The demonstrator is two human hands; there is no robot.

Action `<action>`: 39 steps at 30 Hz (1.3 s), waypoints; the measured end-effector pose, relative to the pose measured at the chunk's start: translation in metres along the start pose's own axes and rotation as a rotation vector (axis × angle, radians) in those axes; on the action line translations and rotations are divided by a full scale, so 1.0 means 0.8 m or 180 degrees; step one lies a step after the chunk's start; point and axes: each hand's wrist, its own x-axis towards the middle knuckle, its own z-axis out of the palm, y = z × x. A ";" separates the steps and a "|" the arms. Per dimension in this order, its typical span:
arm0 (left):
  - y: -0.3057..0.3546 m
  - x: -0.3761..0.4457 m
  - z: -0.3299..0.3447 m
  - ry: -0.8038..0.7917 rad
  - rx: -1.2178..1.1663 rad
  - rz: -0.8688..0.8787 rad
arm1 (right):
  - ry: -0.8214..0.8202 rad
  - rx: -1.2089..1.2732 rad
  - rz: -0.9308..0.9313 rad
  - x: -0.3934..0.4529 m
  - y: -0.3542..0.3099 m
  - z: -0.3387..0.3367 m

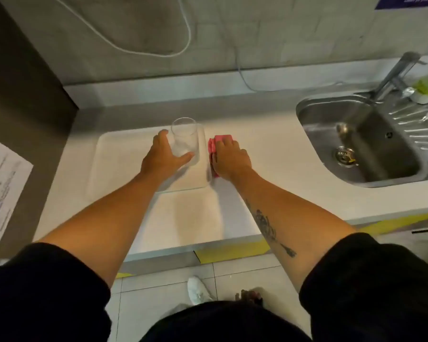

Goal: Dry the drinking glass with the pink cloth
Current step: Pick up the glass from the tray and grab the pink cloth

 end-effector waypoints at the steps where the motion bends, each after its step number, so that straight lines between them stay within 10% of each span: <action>1: -0.005 0.003 0.005 0.0039 -0.0117 0.0037 | -0.0123 0.0039 0.0127 0.005 0.000 0.007; 17: 0.006 0.020 0.071 0.0759 -0.0932 -0.0143 | -0.0256 0.0158 0.0176 0.049 0.022 0.044; 28: 0.003 0.021 0.038 0.0380 -0.2566 -0.0314 | 0.0027 0.4565 0.0653 0.037 0.003 -0.042; 39: 0.050 -0.008 -0.019 0.0123 -0.2672 0.0213 | 0.0629 0.3699 -0.0649 -0.021 -0.095 -0.062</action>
